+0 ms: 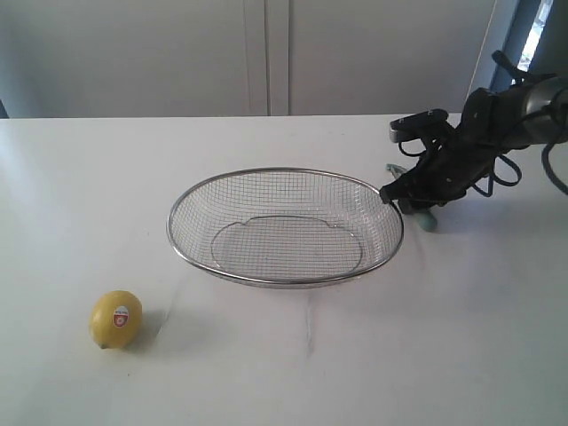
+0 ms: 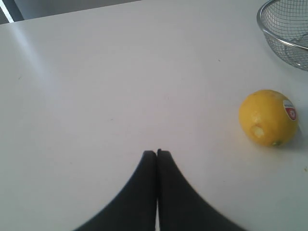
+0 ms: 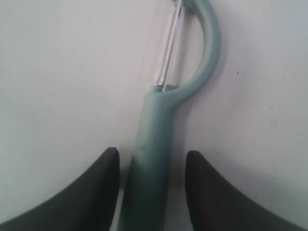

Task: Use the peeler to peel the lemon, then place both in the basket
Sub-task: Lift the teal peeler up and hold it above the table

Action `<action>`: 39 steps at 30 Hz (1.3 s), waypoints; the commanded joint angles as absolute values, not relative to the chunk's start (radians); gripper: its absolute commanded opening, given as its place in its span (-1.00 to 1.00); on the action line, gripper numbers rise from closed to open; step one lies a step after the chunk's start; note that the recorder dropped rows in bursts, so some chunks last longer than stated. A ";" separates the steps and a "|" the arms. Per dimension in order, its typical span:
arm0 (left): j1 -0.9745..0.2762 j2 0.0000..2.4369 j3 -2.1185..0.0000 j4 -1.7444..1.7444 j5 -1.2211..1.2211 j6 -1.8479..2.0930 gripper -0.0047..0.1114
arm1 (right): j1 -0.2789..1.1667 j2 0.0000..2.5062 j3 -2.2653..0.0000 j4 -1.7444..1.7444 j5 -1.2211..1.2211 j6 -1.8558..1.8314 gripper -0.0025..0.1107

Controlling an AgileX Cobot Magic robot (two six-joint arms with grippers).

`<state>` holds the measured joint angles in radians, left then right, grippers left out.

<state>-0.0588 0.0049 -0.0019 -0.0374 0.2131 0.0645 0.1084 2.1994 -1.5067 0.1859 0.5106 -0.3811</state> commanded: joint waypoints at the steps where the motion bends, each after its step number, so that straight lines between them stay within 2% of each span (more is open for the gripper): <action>1: -0.066 0.000 0.000 -0.043 0.211 0.061 -0.92 | 0.108 2.209 -1.512 0.189 0.515 -0.379 -0.23; 3: -0.066 0.000 0.000 -0.043 0.211 0.061 -0.92 | 0.108 2.209 -1.512 0.189 0.528 -0.377 -0.38; 6: -0.066 0.000 0.000 -0.043 0.211 0.061 -0.92 | 0.108 2.209 -1.512 0.189 0.557 -0.377 -0.73; 9: -0.066 0.000 0.000 -0.043 0.211 0.061 -0.92 | 0.108 2.162 -1.514 0.164 0.613 -0.377 -0.95; 24: -0.066 0.000 0.000 -0.043 0.211 0.061 -0.92 | 0.108 1.623 -1.503 0.160 1.005 -0.316 -0.96; 39: -0.066 0.000 0.000 -0.043 0.211 0.061 -0.92 | 0.108 1.273 -1.269 0.235 0.875 -0.334 -0.96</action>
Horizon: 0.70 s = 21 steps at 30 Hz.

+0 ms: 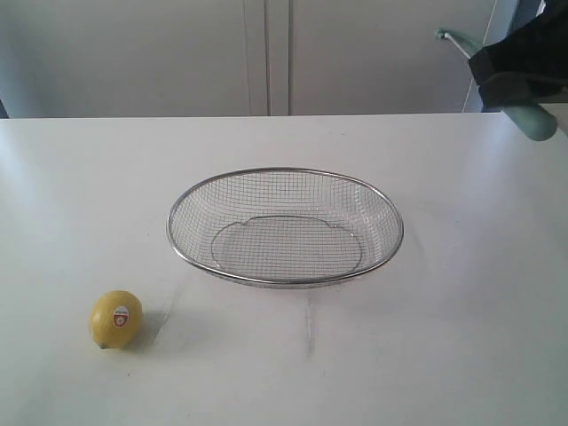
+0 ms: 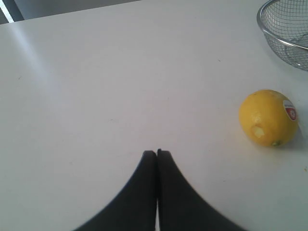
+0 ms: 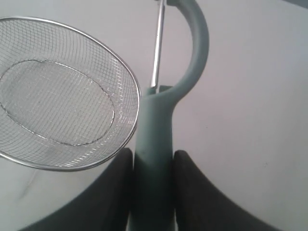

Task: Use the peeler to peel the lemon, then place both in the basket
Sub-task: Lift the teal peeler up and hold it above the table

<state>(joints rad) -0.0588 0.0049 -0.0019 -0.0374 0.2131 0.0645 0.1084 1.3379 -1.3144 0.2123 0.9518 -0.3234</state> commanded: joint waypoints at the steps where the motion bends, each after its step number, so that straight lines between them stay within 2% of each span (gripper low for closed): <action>1: -0.066 0.000 0.000 -0.043 0.211 0.061 -0.92 | 0.108 1.259 -1.260 0.237 0.858 -0.334 -0.96; 21: -0.066 0.000 0.000 -0.043 0.211 0.061 -0.92 | 0.108 1.238 -1.200 0.473 0.806 -0.446 -0.96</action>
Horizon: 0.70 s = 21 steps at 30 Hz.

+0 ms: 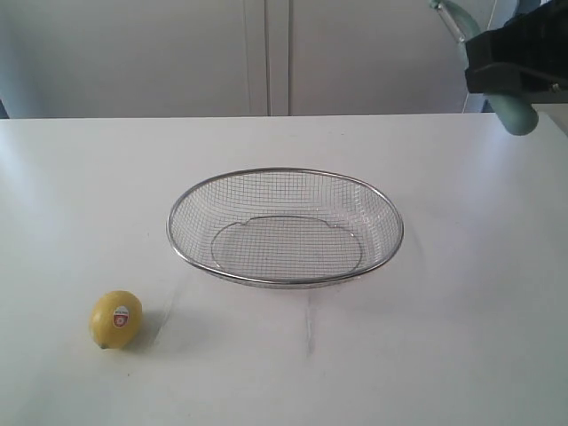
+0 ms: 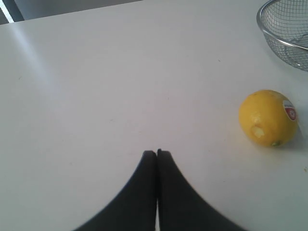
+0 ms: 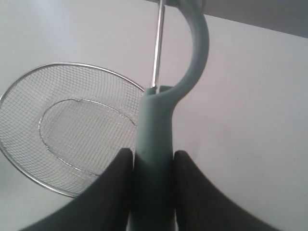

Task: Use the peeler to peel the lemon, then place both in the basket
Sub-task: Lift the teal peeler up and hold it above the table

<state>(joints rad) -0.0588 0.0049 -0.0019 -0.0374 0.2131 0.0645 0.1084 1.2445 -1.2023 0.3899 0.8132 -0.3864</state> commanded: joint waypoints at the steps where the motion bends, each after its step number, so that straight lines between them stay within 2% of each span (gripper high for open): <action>1: -0.066 0.000 0.000 -0.043 0.211 0.061 -0.92 | 0.108 1.238 -1.200 0.502 0.809 -0.466 -0.96; 12: -0.066 0.000 0.000 -0.043 0.211 0.061 -0.92 | 0.110 1.238 -1.173 0.724 0.892 -0.753 -0.96; 21: -0.066 0.000 0.000 -0.043 0.211 0.061 -0.92 | 0.110 1.238 -1.151 0.846 0.922 -0.764 -0.96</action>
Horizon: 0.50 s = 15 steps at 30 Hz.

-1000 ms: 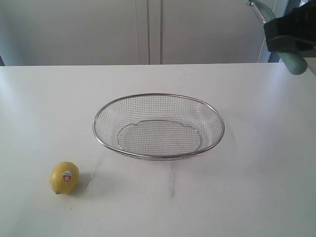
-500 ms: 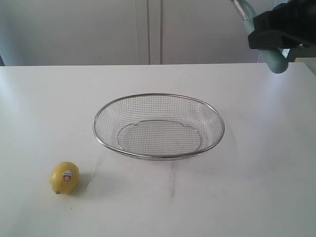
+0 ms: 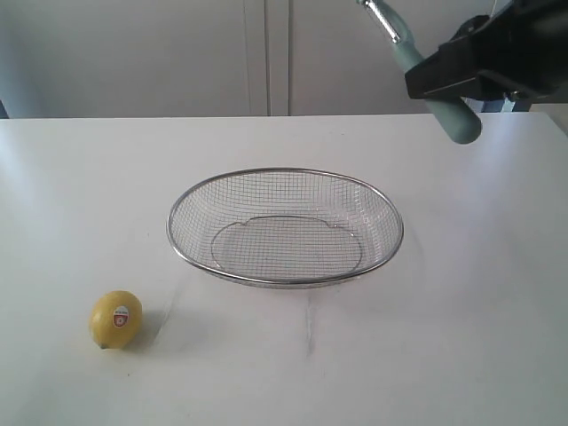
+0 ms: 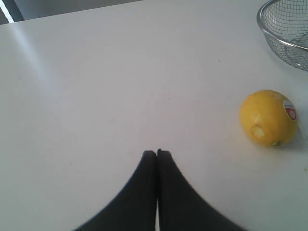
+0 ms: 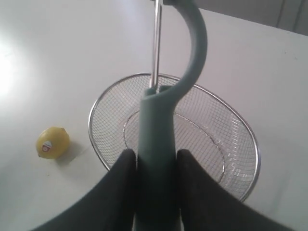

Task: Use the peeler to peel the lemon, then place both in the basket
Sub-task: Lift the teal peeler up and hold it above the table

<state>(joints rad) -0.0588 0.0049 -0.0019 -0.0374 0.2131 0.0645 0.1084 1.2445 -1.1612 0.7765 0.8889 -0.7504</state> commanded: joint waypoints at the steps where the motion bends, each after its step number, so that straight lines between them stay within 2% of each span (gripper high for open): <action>1: -0.066 0.000 0.000 -0.043 0.211 0.061 -0.92 | 0.110 1.238 -1.149 0.862 0.940 -0.764 -0.96; 15: -0.066 0.000 0.000 -0.043 0.211 0.061 -0.92 | 0.110 1.238 -1.126 0.879 0.961 -0.762 -0.96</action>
<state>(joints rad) -0.0588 0.0049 -0.0019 -0.0374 0.2115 0.0645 0.1088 1.2445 -1.1282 0.8577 0.9669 -0.7504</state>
